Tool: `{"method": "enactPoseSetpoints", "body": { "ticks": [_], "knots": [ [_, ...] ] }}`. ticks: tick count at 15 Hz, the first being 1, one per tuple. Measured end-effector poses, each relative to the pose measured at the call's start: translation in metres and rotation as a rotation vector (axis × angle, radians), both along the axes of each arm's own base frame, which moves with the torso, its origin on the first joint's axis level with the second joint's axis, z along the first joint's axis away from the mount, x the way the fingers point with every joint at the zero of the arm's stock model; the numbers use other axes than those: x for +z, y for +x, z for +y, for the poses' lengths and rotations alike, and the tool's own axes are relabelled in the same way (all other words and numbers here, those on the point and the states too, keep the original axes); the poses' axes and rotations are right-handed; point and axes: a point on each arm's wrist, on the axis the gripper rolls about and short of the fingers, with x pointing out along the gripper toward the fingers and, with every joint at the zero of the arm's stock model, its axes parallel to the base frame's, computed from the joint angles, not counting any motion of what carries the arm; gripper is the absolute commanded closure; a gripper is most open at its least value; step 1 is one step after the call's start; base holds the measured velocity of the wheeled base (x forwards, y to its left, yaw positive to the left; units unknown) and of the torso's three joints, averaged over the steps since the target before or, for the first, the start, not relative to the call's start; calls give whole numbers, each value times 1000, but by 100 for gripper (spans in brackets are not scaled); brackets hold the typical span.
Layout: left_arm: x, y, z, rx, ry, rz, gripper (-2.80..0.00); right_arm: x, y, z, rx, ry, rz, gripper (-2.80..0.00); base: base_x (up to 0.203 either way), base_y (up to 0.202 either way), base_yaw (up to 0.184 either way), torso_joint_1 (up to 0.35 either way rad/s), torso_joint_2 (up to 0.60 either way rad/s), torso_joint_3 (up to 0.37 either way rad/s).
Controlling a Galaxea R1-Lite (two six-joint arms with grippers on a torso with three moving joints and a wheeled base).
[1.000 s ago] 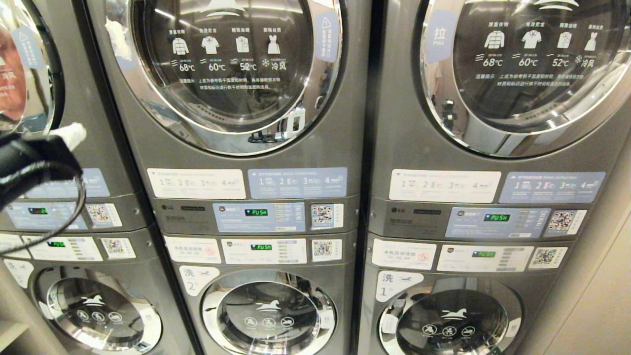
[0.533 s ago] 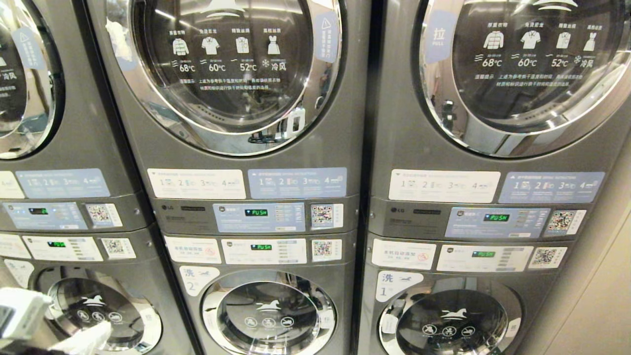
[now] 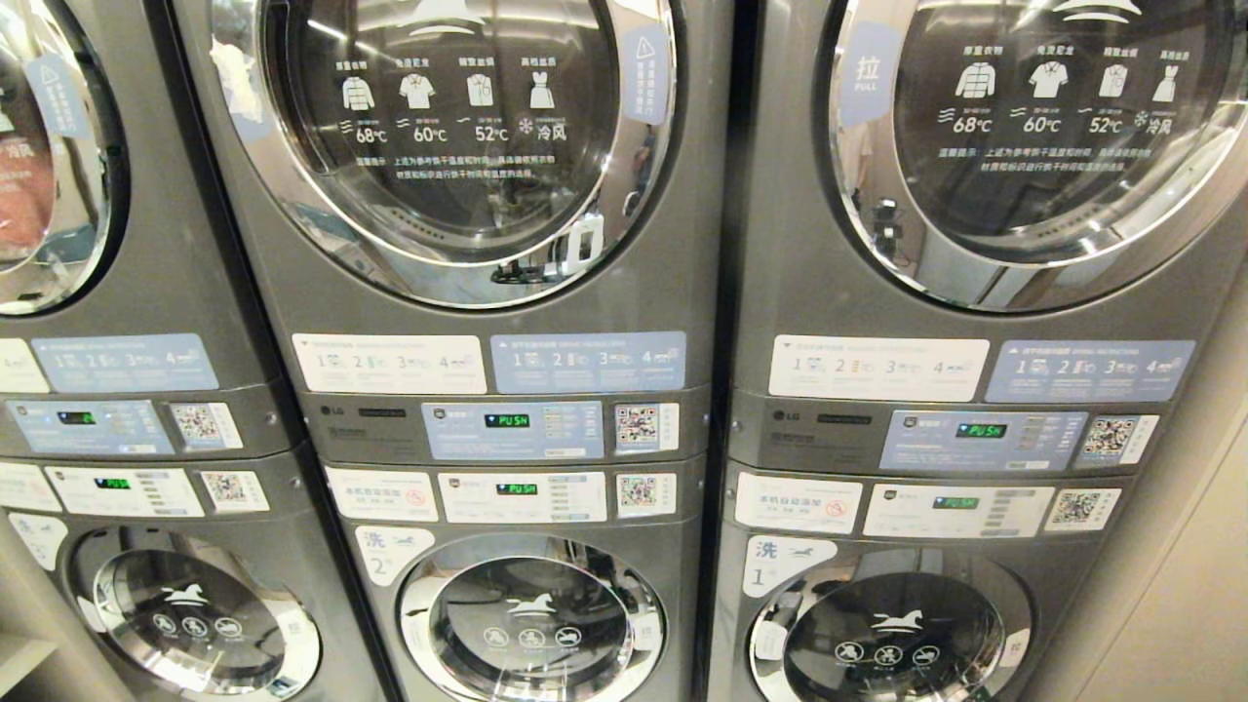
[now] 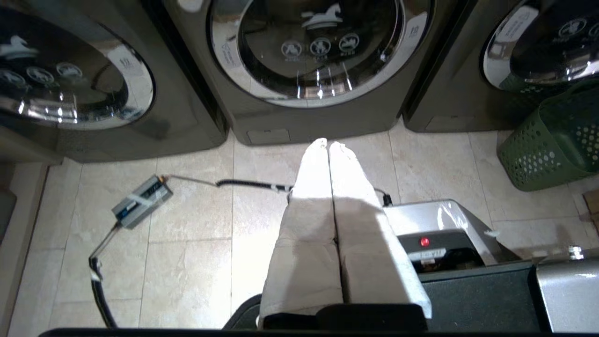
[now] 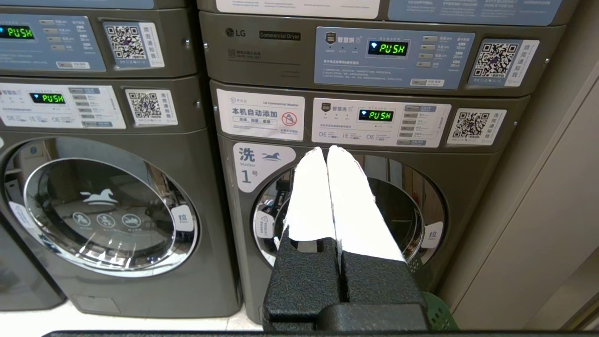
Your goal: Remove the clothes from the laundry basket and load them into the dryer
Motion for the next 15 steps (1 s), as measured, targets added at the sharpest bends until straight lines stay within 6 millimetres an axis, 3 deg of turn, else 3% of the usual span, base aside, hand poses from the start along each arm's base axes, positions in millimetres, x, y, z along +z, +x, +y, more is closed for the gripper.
{"method": "enactPoseSetpoints", "body": {
  "ticks": [12, 15],
  "knots": [
    [1, -41, 0, 18, 5, -505, 0, 0, 0, 0, 12, -22, 1, 0, 0, 0, 0, 0, 0, 0],
    [-1, -45, 0, 20, 6, -565, 0, -1, 1, 0, 16, -61, -8, 0, 0, 0, 0, 0, 0, 0]
  ]
}}
